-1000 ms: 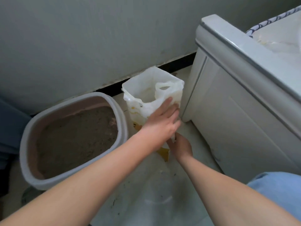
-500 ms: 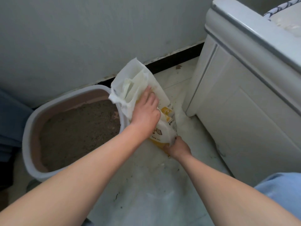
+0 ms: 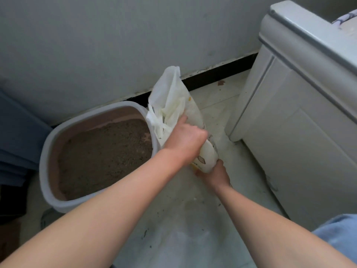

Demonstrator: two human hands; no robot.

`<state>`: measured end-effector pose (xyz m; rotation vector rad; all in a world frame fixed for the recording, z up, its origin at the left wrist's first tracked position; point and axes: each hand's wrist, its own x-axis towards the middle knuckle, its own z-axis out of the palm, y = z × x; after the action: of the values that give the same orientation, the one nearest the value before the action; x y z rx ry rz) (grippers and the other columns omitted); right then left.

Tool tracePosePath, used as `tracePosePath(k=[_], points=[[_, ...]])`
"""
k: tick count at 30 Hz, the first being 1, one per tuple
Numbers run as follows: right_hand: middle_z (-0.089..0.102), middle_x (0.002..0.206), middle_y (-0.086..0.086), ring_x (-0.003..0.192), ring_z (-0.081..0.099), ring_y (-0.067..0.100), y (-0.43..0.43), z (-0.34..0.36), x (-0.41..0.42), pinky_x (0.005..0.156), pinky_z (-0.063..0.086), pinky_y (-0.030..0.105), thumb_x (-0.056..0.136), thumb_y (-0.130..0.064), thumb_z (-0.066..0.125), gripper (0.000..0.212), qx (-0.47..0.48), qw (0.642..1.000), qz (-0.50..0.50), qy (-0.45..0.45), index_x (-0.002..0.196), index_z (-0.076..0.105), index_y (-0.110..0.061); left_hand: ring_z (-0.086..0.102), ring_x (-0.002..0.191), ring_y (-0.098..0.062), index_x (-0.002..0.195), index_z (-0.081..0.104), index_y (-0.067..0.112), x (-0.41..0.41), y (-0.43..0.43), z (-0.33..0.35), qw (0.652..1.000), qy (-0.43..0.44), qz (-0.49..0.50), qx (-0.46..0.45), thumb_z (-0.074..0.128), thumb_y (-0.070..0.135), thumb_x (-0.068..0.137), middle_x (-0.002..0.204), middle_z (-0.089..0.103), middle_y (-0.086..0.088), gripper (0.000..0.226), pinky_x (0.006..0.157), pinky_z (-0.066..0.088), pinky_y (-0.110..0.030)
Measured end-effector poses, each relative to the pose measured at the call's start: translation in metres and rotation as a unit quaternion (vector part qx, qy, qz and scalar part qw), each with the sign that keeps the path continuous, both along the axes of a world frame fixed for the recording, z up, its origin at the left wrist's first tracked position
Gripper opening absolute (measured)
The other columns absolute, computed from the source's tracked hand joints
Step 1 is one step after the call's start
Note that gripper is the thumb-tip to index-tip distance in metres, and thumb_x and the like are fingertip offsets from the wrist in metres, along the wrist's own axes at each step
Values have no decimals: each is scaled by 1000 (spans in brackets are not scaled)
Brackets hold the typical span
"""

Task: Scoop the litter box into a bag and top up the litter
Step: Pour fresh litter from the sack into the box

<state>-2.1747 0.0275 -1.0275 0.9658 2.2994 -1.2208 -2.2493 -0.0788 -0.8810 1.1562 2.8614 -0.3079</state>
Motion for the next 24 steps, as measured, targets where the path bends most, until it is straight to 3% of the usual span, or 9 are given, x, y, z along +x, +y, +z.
tracePosePath(k=[3, 6, 9, 11, 14, 20, 24], points=[[59, 123, 8, 106, 63, 33, 0, 10, -7, 79, 51, 37, 59, -48, 83, 86, 26, 998, -28, 58, 130, 44, -20, 59, 53, -21, 69, 61, 21, -10, -12, 13, 997, 47, 13, 67, 67, 6, 69, 52, 56, 4, 16, 107, 38, -43], [65, 116, -1, 102, 64, 27, 7, 26, -13, 72, 45, 31, 63, -46, 79, 68, 51, 987, -26, 149, 124, 53, -32, 52, 46, -22, 62, 56, 18, -20, -26, 27, 984, 101, 8, 149, 69, 8, 71, 48, 52, 0, 19, 98, 46, -44], [71, 106, -1, 98, 65, 27, 15, 51, -24, 68, 39, 28, 80, -38, 73, 37, 108, 975, 31, 190, 115, 64, -31, 53, 54, -24, 66, 57, 16, -31, -45, 39, 972, 135, 27, 191, 68, 16, 82, 53, 54, -1, 20, 103, 41, -45], [73, 95, -1, 89, 67, 28, 20, 69, -33, 67, 48, 31, 84, -40, 65, 26, 143, 968, 62, 199, 108, 68, -31, 55, 59, -23, 69, 60, 16, -36, -61, 42, 966, 142, 45, 211, 67, 20, 87, 56, 55, 0, 19, 106, 38, -45], [72, 82, -4, 78, 67, 27, 25, 97, -46, 64, 55, 34, 86, -41, 57, 22, 193, 953, 133, 193, 100, 70, -30, 59, 66, -21, 77, 64, 17, -34, -83, 44, 957, 130, 74, 250, 66, 23, 90, 62, 59, 1, 15, 111, 36, -46], [62, 66, -7, 63, 61, 21, 11, 150, -62, 50, 46, 27, 90, -40, 58, 18, 319, 897, 259, 163, 85, 70, -28, 56, 72, -15, 79, 55, 24, -25, -122, 44, 948, 101, 169, 251, 60, 26, 95, 69, 55, 9, 17, 124, 16, -46], [65, 67, -6, 64, 63, 22, -7, 175, -64, 57, 55, 33, 89, -42, 60, 18, 330, 876, 304, 179, 85, 71, -28, 56, 77, -10, 81, 56, 28, -15, -151, 42, 940, 62, 226, 249, 58, 27, 95, 74, 58, 12, 14, 125, 11, -46]])
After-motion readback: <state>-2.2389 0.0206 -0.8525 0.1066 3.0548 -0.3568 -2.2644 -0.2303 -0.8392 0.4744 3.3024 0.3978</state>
